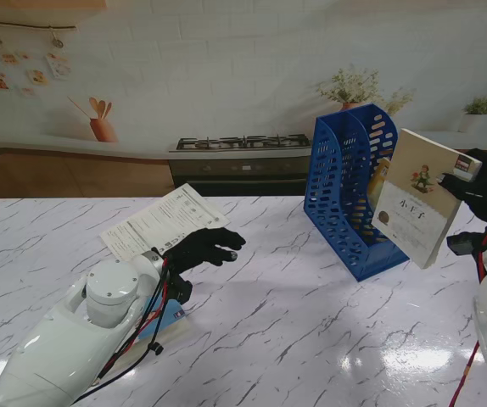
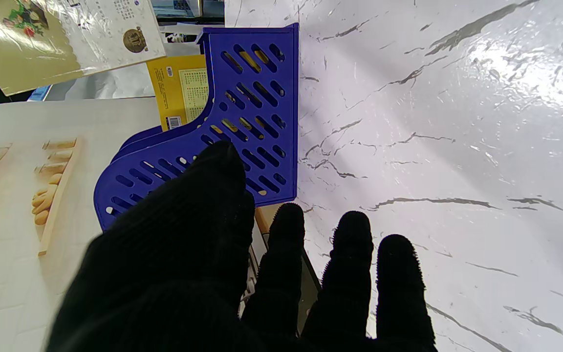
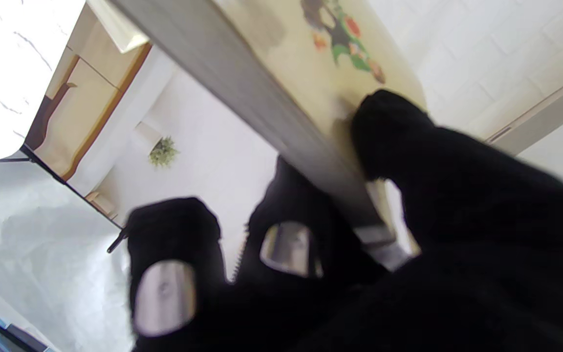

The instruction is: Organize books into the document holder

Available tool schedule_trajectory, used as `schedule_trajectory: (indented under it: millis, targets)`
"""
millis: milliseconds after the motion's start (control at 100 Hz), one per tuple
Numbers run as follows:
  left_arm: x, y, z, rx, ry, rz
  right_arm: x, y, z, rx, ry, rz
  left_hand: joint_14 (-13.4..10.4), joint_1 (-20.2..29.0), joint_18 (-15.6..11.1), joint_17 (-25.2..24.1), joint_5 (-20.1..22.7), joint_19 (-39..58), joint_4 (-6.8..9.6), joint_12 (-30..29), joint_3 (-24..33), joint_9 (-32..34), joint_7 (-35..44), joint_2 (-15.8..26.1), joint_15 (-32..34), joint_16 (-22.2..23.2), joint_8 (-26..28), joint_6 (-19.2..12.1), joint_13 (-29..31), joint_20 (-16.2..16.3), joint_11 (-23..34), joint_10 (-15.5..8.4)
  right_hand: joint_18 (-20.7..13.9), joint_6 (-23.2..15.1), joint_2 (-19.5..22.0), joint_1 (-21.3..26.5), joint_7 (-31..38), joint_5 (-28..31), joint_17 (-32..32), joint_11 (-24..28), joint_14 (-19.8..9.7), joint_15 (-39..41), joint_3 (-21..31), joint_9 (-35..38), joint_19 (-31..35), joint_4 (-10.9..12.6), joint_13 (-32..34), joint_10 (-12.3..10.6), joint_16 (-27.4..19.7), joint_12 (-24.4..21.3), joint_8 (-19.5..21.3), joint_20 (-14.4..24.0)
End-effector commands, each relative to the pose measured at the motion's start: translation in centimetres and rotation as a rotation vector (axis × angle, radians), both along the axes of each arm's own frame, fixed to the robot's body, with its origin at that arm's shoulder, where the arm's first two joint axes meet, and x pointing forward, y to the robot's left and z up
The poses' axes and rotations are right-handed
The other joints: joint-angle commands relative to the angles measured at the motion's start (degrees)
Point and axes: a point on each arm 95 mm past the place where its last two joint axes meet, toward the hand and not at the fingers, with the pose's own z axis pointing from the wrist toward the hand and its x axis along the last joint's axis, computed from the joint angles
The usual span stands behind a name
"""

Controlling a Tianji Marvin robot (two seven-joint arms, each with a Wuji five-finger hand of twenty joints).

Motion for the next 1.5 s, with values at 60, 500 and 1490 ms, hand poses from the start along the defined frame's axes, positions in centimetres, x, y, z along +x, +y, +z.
schedule_trajectory:
  millis: [60,500,1490]
  targets:
    - [-0.2,-0.2,0.0,-0.009,-0.008,-0.015,1.5,-0.7,-0.4,-0.004,-0.031,-0.048,-1.7,-1.2,-1.8,-0.8,0.0,-1.9,1.26,-0.5,-1.2,0.2,0.8,1.5,-0.3,-0.6,0.9,-0.9,-0.5,0.4,-0.6,-1.0,-17.8,-21.3,18.0,14.6,14.8,15.2,2.9,5.9,-9.1,0.3,14.8,4.2,16.0,7.4,0.3,-6.6,-0.2,1.1,7.8,-0.3]
    - [-0.2,0.0,0.0,-0.001,-0.008,-0.008,6.4,-2.1,-1.4,-0.036,-0.061,-0.112,-1.7,-1.2,-2.1,-1.0,0.0,-2.3,1.22,-0.6,-1.4,0.0,0.9,1.6,-0.4,-0.6,1.1,-0.8,-0.7,0.3,-0.7,-0.5,-16.4,-22.3,20.0,15.1,16.5,12.9,2.1,6.7,-8.7,-1.1,12.1,1.3,15.2,6.8,-0.2,-8.0,-1.5,1.3,8.0,-4.0]
    - [-0.3,0.6,-0.3,-0.01,0.007,0.011,13.1,0.1,-7.7,-0.018,-0.086,-0.093,-1.9,-1.1,-2.7,-0.9,0.2,-2.4,1.23,-0.5,-1.8,0.0,1.0,2.2,-0.2,-0.5,1.2,-0.8,-0.6,0.4,-0.6,-0.8,-6.6,-26.7,25.0,16.9,25.6,4.4,-8.4,5.4,-5.6,-9.5,6.4,-5.2,-5.7,4.3,-9.3,-13.7,-0.7,2.2,5.4,-1.2]
